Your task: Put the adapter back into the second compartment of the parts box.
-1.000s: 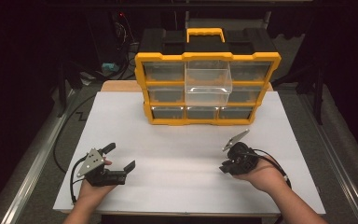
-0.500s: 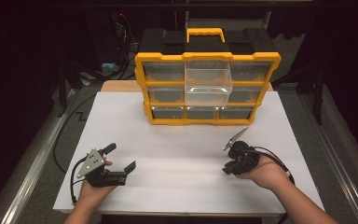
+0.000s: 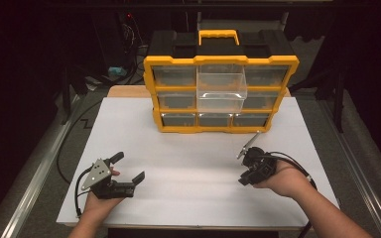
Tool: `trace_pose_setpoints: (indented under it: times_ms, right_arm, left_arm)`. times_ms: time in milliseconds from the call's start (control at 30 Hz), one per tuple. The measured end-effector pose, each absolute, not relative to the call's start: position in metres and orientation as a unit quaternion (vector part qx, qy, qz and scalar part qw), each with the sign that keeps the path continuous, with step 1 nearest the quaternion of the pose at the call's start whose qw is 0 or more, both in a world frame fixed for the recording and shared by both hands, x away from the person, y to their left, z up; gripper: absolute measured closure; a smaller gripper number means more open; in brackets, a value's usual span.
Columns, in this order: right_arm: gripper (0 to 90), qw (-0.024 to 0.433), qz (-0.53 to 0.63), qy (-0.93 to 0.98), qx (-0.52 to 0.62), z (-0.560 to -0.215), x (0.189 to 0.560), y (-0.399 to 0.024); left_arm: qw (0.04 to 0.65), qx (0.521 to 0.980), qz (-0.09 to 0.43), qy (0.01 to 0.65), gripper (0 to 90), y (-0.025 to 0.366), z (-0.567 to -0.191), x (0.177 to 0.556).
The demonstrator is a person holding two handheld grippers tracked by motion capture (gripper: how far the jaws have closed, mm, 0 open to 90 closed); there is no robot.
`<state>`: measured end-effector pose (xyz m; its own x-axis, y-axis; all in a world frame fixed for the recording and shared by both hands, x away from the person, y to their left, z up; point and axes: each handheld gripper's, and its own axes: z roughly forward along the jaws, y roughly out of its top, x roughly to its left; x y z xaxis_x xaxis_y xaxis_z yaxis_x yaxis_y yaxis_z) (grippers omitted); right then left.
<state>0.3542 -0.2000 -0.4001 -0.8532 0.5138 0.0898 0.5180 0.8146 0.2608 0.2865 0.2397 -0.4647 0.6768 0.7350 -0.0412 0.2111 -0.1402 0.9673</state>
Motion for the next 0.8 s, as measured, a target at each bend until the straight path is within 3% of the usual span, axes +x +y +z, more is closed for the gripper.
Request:
trace_pose_setpoints:
  times_ms: [800]
  right_arm:
    - [77.4, 0.025, -0.126, -0.96, -0.248, -0.365, 0.364, -0.195]
  left_arm:
    - [0.562, 0.726, 0.228, 0.325, 0.3, 0.238, -0.466, 0.286]
